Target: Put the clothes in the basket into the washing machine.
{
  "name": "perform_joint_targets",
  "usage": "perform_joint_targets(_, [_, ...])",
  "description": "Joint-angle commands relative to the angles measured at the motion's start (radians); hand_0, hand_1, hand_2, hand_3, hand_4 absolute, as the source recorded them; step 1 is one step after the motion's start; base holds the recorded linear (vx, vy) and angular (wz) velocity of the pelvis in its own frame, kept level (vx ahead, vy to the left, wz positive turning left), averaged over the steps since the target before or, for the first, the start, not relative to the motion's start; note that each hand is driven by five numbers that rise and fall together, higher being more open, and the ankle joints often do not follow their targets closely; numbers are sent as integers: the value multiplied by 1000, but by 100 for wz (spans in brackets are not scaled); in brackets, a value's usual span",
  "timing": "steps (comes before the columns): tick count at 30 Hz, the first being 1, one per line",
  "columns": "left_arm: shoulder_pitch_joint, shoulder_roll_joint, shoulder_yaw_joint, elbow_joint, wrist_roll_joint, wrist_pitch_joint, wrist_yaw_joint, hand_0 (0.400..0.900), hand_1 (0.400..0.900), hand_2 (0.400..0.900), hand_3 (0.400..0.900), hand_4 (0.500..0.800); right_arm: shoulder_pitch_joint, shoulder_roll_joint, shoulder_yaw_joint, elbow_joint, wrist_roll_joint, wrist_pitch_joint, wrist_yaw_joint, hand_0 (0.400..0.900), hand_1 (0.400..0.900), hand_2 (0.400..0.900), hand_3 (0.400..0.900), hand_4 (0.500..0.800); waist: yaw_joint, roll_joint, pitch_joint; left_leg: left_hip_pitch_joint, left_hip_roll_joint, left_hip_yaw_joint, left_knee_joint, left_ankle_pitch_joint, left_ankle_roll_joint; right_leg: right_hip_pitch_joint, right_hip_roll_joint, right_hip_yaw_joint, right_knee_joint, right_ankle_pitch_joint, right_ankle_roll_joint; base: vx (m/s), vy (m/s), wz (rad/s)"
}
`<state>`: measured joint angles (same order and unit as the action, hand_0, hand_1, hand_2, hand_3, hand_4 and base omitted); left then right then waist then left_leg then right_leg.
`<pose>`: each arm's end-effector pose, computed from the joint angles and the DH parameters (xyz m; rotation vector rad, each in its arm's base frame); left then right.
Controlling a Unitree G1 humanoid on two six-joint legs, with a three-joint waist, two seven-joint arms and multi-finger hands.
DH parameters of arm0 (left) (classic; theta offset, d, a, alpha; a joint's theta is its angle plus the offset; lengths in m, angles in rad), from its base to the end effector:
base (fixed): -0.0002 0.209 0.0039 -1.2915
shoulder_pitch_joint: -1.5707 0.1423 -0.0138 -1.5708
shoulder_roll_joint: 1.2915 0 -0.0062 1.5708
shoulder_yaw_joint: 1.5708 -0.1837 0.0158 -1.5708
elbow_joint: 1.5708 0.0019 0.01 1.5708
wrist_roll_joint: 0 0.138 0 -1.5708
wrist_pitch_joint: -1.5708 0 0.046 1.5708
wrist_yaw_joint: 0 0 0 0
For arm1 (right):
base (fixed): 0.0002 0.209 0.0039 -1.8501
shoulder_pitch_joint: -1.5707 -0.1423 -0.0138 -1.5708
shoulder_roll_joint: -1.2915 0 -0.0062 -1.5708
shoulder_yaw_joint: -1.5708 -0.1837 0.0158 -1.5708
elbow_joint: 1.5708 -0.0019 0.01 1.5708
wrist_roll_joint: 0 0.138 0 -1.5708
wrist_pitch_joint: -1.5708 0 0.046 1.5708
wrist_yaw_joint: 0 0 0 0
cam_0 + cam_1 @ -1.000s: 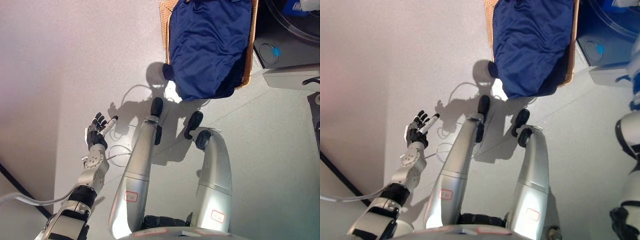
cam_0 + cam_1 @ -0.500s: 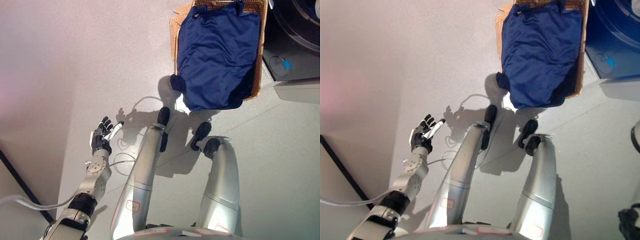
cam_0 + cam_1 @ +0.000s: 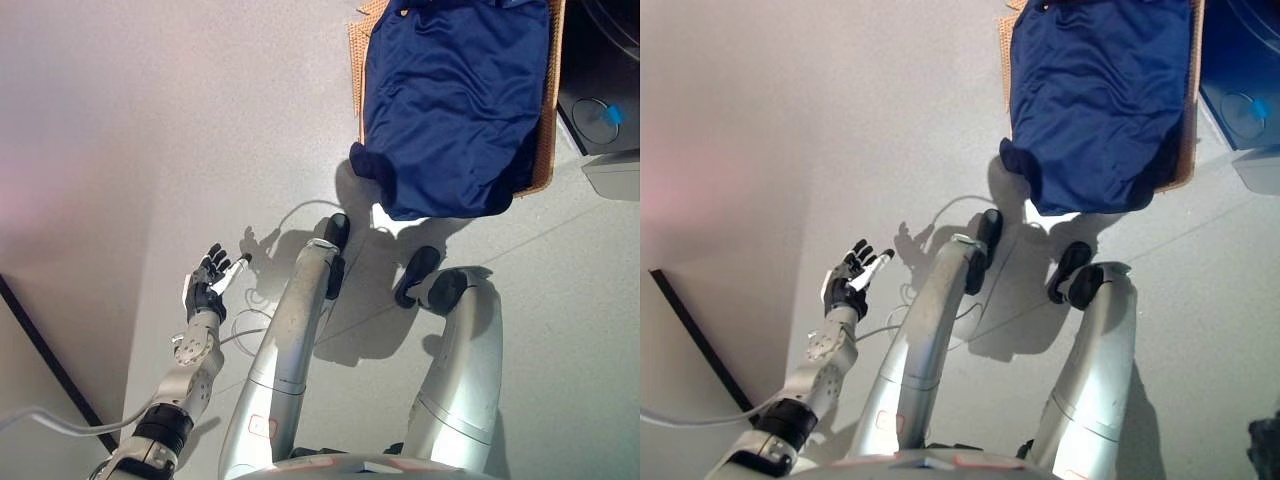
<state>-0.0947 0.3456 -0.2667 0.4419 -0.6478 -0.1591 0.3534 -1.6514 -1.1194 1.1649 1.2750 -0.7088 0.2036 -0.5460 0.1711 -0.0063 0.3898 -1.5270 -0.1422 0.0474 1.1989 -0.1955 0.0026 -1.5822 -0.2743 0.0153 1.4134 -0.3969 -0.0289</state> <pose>0.2049 0.1927 -0.0100 -0.1810 0.3042 0.3107 0.2866 -0.3579 0.3648 -2.1966 -0.1209 -1.1800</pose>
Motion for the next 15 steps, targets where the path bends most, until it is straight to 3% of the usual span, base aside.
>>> perform_joint_targets(1, [84,16,49,-15,9,-44,13,900,900,900,900,800,-131,-84,148,-17,-12,88,-83,400,400,400,400,500,-24,25,-27,53,-21,-26,-41,-51,-17,13,19,-20,-29,-37,11,63,-18,6])
perform_joint_targets(3, [87,20,58,6,-1,-50,13,900,900,900,900,800,-187,-83,235,-75,-79,97,-88,400,400,400,400,500,-27,18,-39,53,-21,-28,-51,-49,-17,12,22,-19,-37,-37,13,71,-22,1])
perform_joint_targets(15, [55,43,63,97,-31,-61,9,900,900,900,900,800,-173,-65,235,-99,-163,106,-88,400,400,400,400,500,-29,-43,-60,74,-20,-37,-95,-46,-18,35,29,-25,-80,-34,20,34,-5,0])
